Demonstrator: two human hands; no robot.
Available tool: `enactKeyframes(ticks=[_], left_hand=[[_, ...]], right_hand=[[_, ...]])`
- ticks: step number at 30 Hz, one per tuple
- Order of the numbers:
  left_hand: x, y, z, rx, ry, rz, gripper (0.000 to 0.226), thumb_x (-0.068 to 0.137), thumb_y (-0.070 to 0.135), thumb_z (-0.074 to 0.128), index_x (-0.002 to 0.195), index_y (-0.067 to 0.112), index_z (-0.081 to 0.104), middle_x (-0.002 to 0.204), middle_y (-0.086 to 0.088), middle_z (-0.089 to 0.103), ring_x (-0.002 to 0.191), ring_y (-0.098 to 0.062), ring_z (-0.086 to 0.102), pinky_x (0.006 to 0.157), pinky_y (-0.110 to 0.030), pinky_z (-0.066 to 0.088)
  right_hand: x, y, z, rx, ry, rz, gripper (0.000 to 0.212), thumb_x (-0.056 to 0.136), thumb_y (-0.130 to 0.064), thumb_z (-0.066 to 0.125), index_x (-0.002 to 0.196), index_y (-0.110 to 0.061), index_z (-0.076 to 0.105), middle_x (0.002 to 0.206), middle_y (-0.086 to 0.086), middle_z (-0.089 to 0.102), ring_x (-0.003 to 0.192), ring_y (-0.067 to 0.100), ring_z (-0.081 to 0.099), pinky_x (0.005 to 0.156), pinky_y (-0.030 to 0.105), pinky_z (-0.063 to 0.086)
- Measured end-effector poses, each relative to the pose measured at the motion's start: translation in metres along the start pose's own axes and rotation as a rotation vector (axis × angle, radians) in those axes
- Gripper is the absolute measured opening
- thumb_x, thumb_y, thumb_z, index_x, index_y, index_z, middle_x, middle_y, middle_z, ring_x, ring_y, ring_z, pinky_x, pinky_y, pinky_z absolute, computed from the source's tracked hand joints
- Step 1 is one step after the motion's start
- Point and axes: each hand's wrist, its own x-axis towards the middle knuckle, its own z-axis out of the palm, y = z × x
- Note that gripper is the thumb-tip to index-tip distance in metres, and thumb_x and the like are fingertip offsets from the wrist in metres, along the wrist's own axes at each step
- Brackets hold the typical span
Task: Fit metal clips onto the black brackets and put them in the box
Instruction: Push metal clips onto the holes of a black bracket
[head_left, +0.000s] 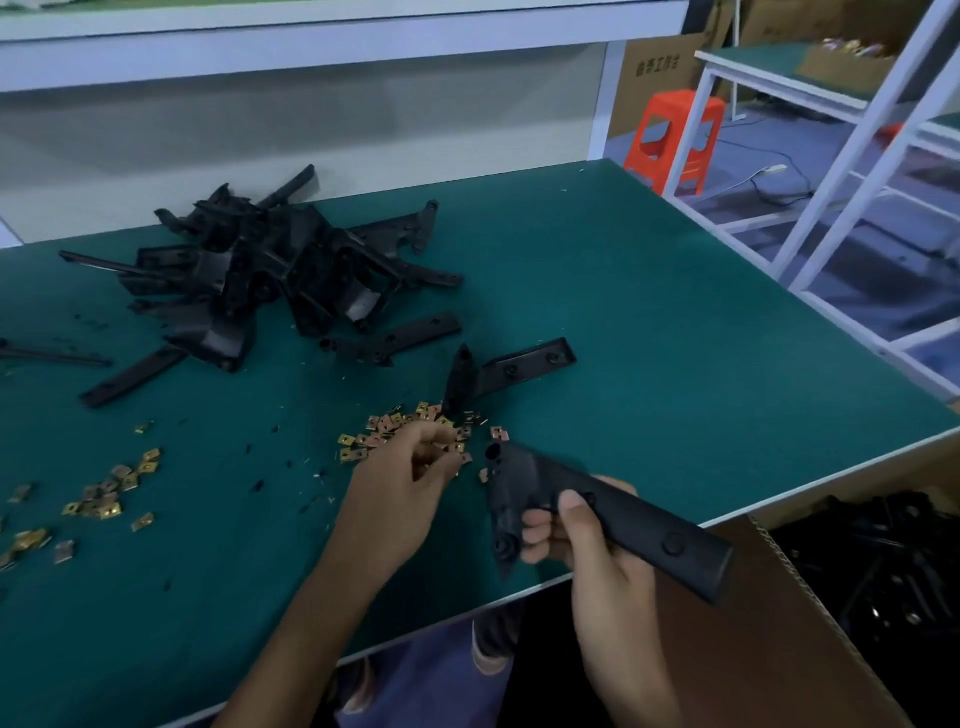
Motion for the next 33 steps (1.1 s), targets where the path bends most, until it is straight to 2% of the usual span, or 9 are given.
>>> enactKeyframes(ticks=[2,7,11,16,19,22,26,30,33], left_hand=[[-0.017,-0.006,-0.016,-0.114,0.031,-0.022,0.019,0.095,0.025,0.067,0.103,0.042,0.071,0.098,0.031,0.069,0.093,0.011,0.064,0.076,-0.003,0.044],[-0.053,-0.011,-0.037,-0.678,0.096,-0.323,0.018,0.098,0.007,0.061,0.098,0.018,0.075,0.088,-0.001,0.077,0.079,-0.013,0.072,0.068,-0.019,0.056],[-0.070,-0.008,-0.039,-0.924,0.149,-0.427,0.013,0.098,0.005,0.057,0.099,0.006,0.070,0.079,-0.003,0.070,0.072,-0.011,0.066,0.065,-0.022,0.056],[-0.071,-0.003,-0.035,-1.076,0.181,-0.511,0.010,0.096,0.005,0.059,0.096,0.005,0.069,0.079,-0.006,0.070,0.068,-0.011,0.066,0.060,-0.022,0.056],[-0.070,-0.001,-0.031,-1.127,0.182,-0.533,0.009,0.093,0.005,0.062,0.092,0.006,0.070,0.077,-0.006,0.070,0.065,-0.010,0.066,0.057,-0.022,0.055],[-0.070,0.000,-0.028,-1.129,0.165,-0.548,0.009,0.093,0.005,0.063,0.090,0.009,0.071,0.076,-0.003,0.071,0.064,-0.009,0.067,0.057,-0.021,0.055],[-0.070,0.001,-0.029,-1.126,0.152,-0.567,0.013,0.093,0.005,0.063,0.085,0.010,0.072,0.076,-0.005,0.072,0.065,-0.011,0.067,0.056,-0.022,0.055],[-0.072,0.002,-0.028,-1.113,0.139,-0.608,0.006,0.092,0.006,0.065,0.093,0.005,0.071,0.073,-0.005,0.071,0.062,-0.011,0.066,0.054,-0.023,0.055],[-0.072,0.001,-0.031,-1.071,0.111,-0.617,0.008,0.090,0.008,0.069,0.084,0.009,0.075,0.070,-0.004,0.069,0.057,-0.010,0.063,0.052,-0.023,0.053]], right_hand=[[0.001,0.007,0.015,0.025,-0.028,0.029,0.016,0.102,-0.022,0.060,0.106,-0.007,0.065,0.081,0.012,0.073,0.073,0.027,0.071,0.063,0.030,0.057],[-0.005,0.023,0.054,0.037,-0.059,0.182,0.045,0.082,-0.058,0.067,0.110,-0.023,0.077,0.108,0.000,0.078,0.101,0.021,0.074,0.087,0.042,0.058],[-0.015,0.026,0.066,-0.016,-0.063,0.220,0.043,0.074,-0.079,0.064,0.104,-0.050,0.074,0.106,-0.027,0.073,0.097,-0.008,0.068,0.083,0.023,0.052],[-0.018,0.018,0.067,-0.048,-0.065,0.140,0.016,0.097,-0.048,0.060,0.091,-0.043,0.074,0.091,-0.043,0.068,0.089,-0.022,0.062,0.067,0.000,0.046],[-0.021,0.013,0.066,-0.035,-0.063,0.155,0.020,0.102,-0.035,0.058,0.097,-0.029,0.076,0.089,-0.029,0.074,0.081,-0.012,0.068,0.061,0.003,0.047],[-0.023,0.010,0.065,-0.069,-0.101,0.147,0.037,0.103,-0.032,0.055,0.077,-0.032,0.082,0.080,-0.019,0.077,0.070,-0.005,0.070,0.057,0.006,0.048],[-0.021,0.012,0.064,-0.106,-0.122,0.126,0.039,0.105,-0.033,0.053,0.080,-0.022,0.081,0.084,-0.007,0.079,0.071,0.004,0.072,0.061,0.010,0.051],[-0.021,0.015,0.065,-0.158,-0.132,0.124,0.034,0.105,-0.038,0.051,0.089,-0.036,0.080,0.090,-0.008,0.079,0.079,0.007,0.074,0.069,0.017,0.055],[-0.024,0.012,0.067,-0.252,-0.114,0.078,0.028,0.102,-0.046,0.052,0.091,-0.055,0.076,0.094,-0.028,0.075,0.087,-0.010,0.068,0.071,0.005,0.048]])
